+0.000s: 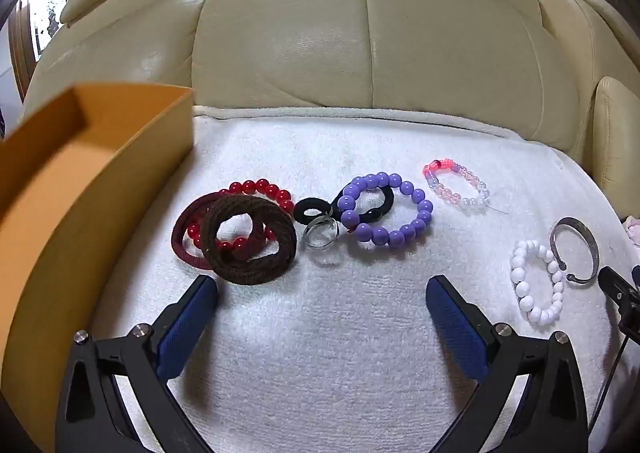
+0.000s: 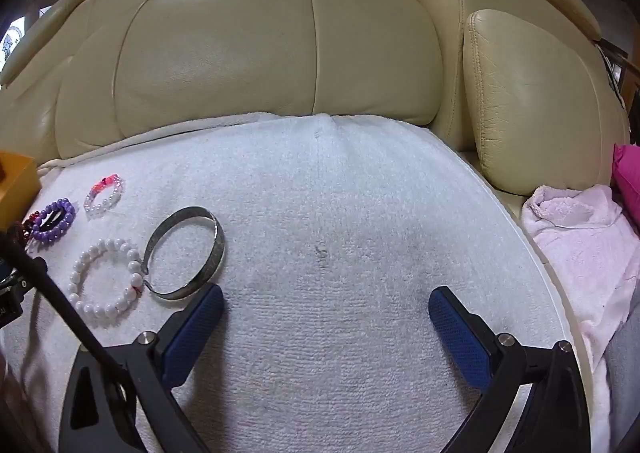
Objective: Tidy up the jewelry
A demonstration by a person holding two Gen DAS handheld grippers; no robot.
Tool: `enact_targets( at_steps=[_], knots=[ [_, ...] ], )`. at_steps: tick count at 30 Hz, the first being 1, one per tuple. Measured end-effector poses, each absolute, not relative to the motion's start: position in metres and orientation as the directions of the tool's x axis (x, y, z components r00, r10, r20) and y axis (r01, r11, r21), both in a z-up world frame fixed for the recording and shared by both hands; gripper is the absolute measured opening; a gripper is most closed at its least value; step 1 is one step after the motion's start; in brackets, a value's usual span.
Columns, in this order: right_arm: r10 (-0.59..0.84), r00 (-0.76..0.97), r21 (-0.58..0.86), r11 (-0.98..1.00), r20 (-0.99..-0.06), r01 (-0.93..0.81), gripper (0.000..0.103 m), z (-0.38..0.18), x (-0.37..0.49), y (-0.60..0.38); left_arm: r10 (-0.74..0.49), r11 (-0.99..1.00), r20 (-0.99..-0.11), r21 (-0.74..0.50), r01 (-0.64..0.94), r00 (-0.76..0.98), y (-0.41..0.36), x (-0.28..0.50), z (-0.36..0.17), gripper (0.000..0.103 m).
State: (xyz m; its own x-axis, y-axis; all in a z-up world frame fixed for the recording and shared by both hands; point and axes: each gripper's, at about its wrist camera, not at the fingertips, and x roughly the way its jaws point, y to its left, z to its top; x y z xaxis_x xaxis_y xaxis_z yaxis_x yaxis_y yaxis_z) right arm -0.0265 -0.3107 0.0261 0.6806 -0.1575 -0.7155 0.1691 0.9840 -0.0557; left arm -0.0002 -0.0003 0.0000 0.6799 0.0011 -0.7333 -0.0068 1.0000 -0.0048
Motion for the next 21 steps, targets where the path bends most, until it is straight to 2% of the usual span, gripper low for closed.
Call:
enact_targets(
  at_steps=[21],
  knots=[
    [-0.157,0.68,-0.055,0.984,-0.716,0.169,0.103,0.0268,-0.0237,-0.3125,-0.004,1.0,-0.734,-0.012,-0.007,0.679,0.0053,0.0003,0.0016,0.103]
  ],
)
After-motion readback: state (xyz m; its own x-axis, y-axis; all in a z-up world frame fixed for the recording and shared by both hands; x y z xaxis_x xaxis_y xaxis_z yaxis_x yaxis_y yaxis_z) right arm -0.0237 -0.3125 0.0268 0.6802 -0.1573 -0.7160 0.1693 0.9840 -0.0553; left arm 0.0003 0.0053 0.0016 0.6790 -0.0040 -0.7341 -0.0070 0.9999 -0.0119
